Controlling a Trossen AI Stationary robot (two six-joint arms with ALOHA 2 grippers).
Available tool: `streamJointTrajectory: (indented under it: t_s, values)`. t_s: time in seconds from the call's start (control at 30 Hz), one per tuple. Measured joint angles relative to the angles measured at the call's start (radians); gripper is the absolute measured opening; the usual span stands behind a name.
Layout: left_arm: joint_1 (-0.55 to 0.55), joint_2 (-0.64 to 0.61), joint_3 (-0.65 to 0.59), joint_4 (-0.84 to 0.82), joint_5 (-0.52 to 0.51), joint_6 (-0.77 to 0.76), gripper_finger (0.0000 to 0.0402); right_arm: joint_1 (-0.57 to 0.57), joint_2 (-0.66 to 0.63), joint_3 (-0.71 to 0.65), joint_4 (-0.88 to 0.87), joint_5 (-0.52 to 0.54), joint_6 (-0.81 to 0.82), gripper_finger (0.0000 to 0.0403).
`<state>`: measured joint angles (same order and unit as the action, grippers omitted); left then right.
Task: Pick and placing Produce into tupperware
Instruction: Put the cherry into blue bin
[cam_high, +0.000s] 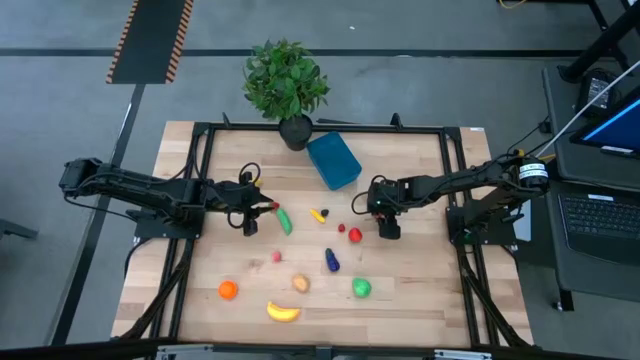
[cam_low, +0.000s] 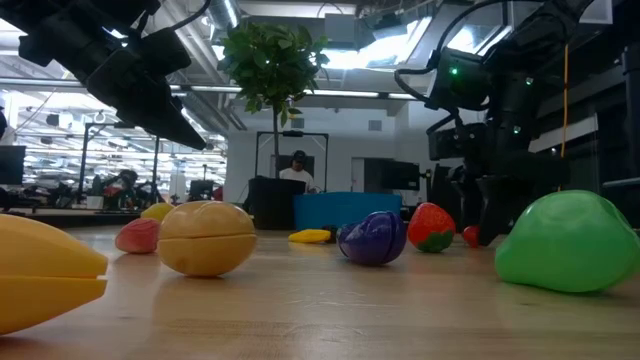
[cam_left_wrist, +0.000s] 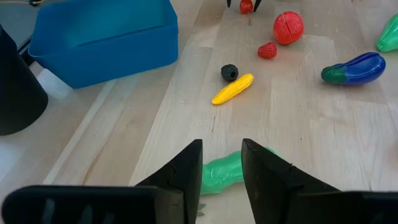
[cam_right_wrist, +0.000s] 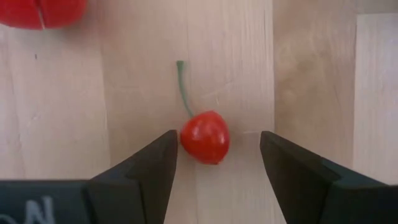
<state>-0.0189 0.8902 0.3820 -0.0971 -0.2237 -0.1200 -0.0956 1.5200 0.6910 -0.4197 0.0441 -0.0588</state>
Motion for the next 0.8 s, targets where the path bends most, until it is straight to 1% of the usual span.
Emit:
streamJointTrajectory:
  t_s: [0.23, 0.53, 0.8]
  values:
    - [0.0, 0.0, 0.0, 0.0, 0.0, 0.0, 0.0107, 0.0, 0.0, 0.0, 0.011, 0.0, 0.002, 0.0232]
    - [0.0, 0.0, 0.0, 0.0, 0.0, 0.0, 0.0088, 0.0, 0.056, 0.006, 0.013, -0.009, 0.002, 0.0232]
    - [0.0, 0.0, -0.001, -0.001, 0.0, 0.0, 0.0075, 0.0, 0.06, 0.004, 0.014, -0.008, 0.0, 0.0232]
